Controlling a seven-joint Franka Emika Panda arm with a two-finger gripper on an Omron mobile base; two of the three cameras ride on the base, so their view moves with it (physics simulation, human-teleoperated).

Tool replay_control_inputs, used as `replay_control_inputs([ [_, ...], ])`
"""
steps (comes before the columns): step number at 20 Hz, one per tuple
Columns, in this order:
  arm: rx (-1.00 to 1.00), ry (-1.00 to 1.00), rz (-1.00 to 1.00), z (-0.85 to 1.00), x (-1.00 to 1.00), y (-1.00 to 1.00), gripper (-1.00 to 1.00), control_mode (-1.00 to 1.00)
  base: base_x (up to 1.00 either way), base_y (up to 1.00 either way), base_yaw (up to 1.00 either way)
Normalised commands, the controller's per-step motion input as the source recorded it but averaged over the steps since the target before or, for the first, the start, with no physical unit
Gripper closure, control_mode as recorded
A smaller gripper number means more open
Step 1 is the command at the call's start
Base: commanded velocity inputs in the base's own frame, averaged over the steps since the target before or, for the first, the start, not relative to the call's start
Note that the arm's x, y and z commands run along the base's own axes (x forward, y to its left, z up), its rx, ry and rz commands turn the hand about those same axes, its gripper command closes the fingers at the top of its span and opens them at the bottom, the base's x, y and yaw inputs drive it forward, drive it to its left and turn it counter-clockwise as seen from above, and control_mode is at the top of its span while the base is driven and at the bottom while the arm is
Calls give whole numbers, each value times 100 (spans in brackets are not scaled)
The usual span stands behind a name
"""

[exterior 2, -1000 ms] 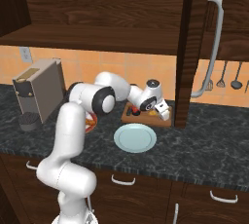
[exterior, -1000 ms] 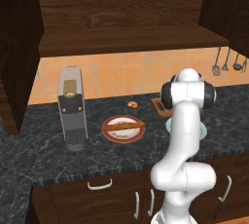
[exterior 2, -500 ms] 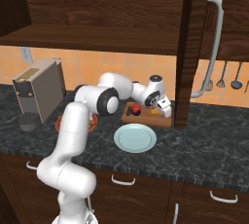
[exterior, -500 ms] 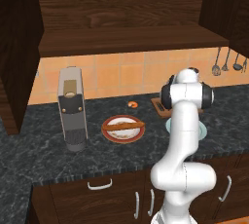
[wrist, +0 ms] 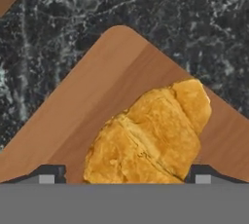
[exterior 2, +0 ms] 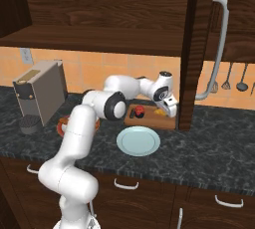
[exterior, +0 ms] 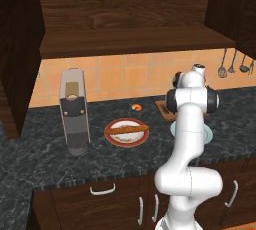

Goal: From the different types of pastries on the counter, select a croissant and place it on the cutting board. Then retrieve a jar of jam from the cabinet and place it alongside the croissant on the cutting board.

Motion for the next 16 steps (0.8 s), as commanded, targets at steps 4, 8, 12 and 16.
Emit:
replay_control_inputs([
  [4,7,3,0,0,-3,0,-100,-100,0,0,0],
  [8,4,0,0,57,-23,0,-100,-100,0,0,0],
  [12,-1,0,0,100,-11,21,-100,-100,0,0,0],
  [16,-8,0,-7,29,-53,66,-100,-100,0,0,0],
])
